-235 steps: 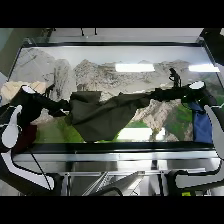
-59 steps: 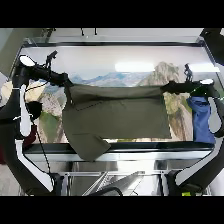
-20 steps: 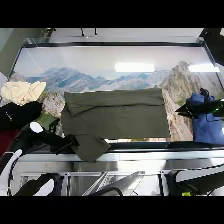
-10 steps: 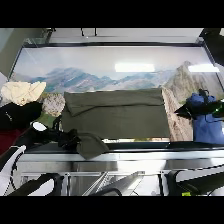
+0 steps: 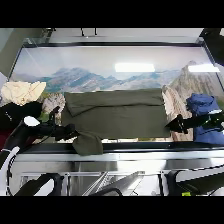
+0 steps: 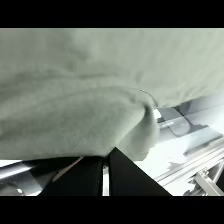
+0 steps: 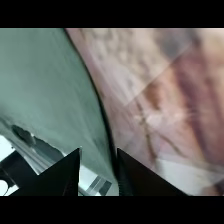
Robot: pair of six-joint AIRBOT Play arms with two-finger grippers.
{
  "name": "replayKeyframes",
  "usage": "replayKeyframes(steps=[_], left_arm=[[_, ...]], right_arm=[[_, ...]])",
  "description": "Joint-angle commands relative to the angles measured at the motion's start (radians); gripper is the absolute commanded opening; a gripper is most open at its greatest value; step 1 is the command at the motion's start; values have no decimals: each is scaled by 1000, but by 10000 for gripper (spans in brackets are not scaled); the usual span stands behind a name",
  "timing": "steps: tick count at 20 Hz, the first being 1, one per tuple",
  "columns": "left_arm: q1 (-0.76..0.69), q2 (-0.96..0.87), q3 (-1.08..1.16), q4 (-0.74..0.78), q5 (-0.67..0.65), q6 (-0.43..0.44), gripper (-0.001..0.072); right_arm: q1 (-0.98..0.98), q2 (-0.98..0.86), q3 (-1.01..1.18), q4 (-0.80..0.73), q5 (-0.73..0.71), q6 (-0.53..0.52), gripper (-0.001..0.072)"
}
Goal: Fold the shirts.
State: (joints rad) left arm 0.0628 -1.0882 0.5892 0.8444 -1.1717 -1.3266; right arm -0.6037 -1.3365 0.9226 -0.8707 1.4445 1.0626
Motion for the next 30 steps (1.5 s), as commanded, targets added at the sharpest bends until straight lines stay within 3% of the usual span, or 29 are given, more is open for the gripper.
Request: replayKeyframes(steps=[1,3,6,10,13,16,23,26,27,28,29,30], left_arm=[[1,59,5,-8,-14,1,15],[0,86,5,-9,-15,1,15],[1,117,41,-7,-22,1,15],[53,77,219,31,-40,2,15],[128,-64,386,28,-110,5,14],[136,-239,584,25,-135,48,15],[46,-659,965,28,-96,89,15],[32,-798,1094,26,-83,89,15],[31,-833,1138,27,-87,89,15],[31,-863,1181,25,-100,88,18],[31,-888,1225,26,-127,88,123],[31,-907,1266,26,-158,87,585]], right_arm=[[58,10,-47,-33,-29,7,280],[113,43,-47,6,-30,-30,133],[145,125,-30,72,-29,-45,22],[127,235,56,80,-36,-41,21],[128,231,143,215,-130,-47,21],[150,142,248,319,-212,-72,22],[310,-105,341,378,-483,-161,23],[318,-161,341,377,-514,-175,23],[314,-163,342,374,-514,-175,41],[306,-161,349,371,-510,-173,164],[297,-153,366,370,-491,-174,207],[283,-140,391,365,-464,-174,214]])
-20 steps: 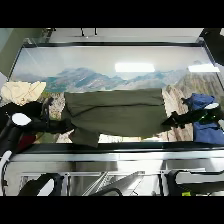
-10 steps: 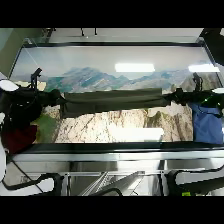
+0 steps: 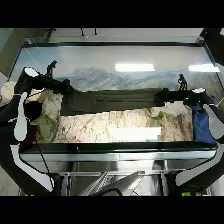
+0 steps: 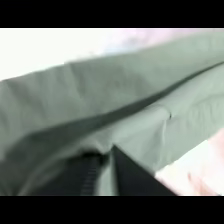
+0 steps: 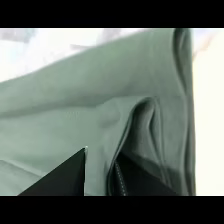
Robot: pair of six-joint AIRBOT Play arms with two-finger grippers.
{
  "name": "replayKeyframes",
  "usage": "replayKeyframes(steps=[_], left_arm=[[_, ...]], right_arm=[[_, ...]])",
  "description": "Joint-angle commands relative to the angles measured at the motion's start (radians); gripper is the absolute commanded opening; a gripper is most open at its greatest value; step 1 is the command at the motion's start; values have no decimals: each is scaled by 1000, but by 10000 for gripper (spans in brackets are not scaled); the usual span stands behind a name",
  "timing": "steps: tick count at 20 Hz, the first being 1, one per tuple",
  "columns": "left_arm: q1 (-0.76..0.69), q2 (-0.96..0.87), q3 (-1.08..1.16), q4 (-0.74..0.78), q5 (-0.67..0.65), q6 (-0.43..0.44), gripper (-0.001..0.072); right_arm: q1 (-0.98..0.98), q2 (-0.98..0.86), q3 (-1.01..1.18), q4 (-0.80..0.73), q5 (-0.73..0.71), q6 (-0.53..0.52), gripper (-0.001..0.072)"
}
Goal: Fold the shirts.
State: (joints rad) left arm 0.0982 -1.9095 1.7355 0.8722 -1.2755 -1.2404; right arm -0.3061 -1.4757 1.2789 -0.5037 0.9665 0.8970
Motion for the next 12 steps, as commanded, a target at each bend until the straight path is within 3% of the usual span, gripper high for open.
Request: replayKeyframes(steps=[1,2,4,5,9,12], left_arm=[[-3,-101,159,-3,-79,-10,675],[2,-111,200,-3,-104,-10,677],[4,-113,264,-4,-144,-32,676],[4,-113,295,-4,-162,-49,676],[-8,-86,298,-57,-180,-71,651],[-25,-79,251,-119,-202,-74,647]], right_arm=[[-29,13,60,-26,27,-8,351],[-42,19,90,-71,28,-5,466],[-56,14,125,-173,24,60,509],[-56,2,128,-206,25,89,597],[-39,-80,128,-197,81,98,604],[-22,-117,128,-103,135,55,594]])
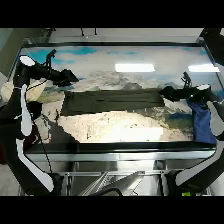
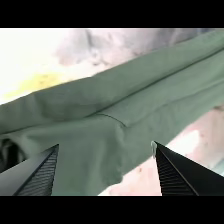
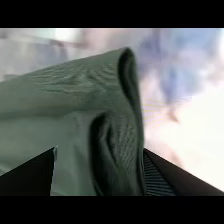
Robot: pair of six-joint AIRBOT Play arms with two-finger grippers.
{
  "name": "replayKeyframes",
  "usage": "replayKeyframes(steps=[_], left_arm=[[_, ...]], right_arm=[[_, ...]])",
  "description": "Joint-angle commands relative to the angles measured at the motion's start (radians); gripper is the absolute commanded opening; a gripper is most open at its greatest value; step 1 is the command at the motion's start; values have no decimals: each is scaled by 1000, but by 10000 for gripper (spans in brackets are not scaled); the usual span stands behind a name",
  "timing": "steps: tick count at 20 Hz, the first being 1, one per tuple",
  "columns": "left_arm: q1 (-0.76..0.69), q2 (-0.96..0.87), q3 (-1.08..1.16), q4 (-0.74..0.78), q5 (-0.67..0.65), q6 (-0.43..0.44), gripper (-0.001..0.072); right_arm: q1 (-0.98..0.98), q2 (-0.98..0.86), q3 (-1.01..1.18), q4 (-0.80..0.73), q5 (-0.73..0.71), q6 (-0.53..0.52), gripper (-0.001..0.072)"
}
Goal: Fold the shirts.
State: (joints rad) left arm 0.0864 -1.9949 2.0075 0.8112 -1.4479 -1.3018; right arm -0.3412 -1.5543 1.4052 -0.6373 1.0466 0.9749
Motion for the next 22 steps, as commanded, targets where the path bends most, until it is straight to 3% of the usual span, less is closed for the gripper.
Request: replayKeyframes(steps=[1,2,3,4,8,10,15,17,22], left_arm=[[-22,6,-31,-72,-39,-16,646],[-33,6,-43,-90,-45,-16,511],[-53,6,-57,-106,-45,-15,229],[-77,6,-77,-106,-31,-15,64],[-219,6,-192,-104,133,-14,63],[-320,6,-267,-104,273,-14,15],[-562,-63,-313,-100,641,-8,15],[-632,-93,-303,-100,761,-57,15],[-725,-248,-62,-100,664,-150,15]], right_arm=[[20,-43,2,47,66,-30,592],[27,-44,3,52,74,-34,477],[27,-43,7,53,82,-37,162],[27,-42,12,65,88,-37,24],[23,-14,95,156,203,-40,22],[23,23,161,157,304,3,22],[23,150,224,246,515,76,22],[23,203,224,250,563,91,22],[23,304,224,249,605,100,22]])
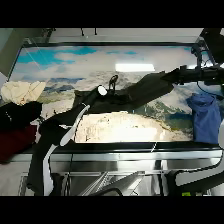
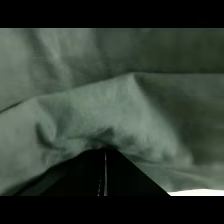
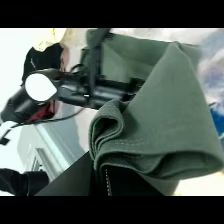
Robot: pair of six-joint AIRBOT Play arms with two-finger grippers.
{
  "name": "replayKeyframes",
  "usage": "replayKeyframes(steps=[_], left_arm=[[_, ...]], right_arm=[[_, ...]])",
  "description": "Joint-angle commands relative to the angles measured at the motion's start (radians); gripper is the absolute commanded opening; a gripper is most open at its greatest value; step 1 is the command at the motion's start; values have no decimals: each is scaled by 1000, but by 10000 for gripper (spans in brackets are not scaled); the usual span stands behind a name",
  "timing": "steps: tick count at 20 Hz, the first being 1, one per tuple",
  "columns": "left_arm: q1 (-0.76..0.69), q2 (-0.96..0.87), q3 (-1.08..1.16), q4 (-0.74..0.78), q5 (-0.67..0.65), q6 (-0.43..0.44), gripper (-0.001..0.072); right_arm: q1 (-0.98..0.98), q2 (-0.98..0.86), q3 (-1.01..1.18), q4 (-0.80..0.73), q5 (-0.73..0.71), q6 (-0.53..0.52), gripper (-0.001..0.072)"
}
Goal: Fold the shirts.
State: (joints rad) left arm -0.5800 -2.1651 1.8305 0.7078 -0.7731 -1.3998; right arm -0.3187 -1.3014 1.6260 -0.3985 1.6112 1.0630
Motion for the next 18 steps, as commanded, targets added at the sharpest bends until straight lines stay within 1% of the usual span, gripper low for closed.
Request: replayKeyframes(steps=[1,4,6,8,11,13,14,16,18], left_arm=[[-69,-101,161,3,-40,-69,15],[-78,-122,231,-11,-110,-112,15],[-61,-86,206,-44,-151,-108,15],[-7,-27,194,-48,-276,-90,15],[144,98,216,-49,-529,-48,16],[269,195,222,-57,-652,-49,15],[329,241,222,-56,-688,-49,15],[449,324,218,-56,-713,-48,16],[551,403,180,-56,-687,-48,15]], right_arm=[[0,54,3,10,45,11,22],[3,47,2,-1,46,11,22],[3,37,2,-9,39,12,22],[12,23,2,-8,11,24,22],[80,-2,2,-11,-88,26,22],[174,-16,2,-11,-187,27,22],[237,-24,2,-12,-262,27,22],[375,-48,2,-12,-430,27,22],[515,-92,2,-12,-571,27,22]])
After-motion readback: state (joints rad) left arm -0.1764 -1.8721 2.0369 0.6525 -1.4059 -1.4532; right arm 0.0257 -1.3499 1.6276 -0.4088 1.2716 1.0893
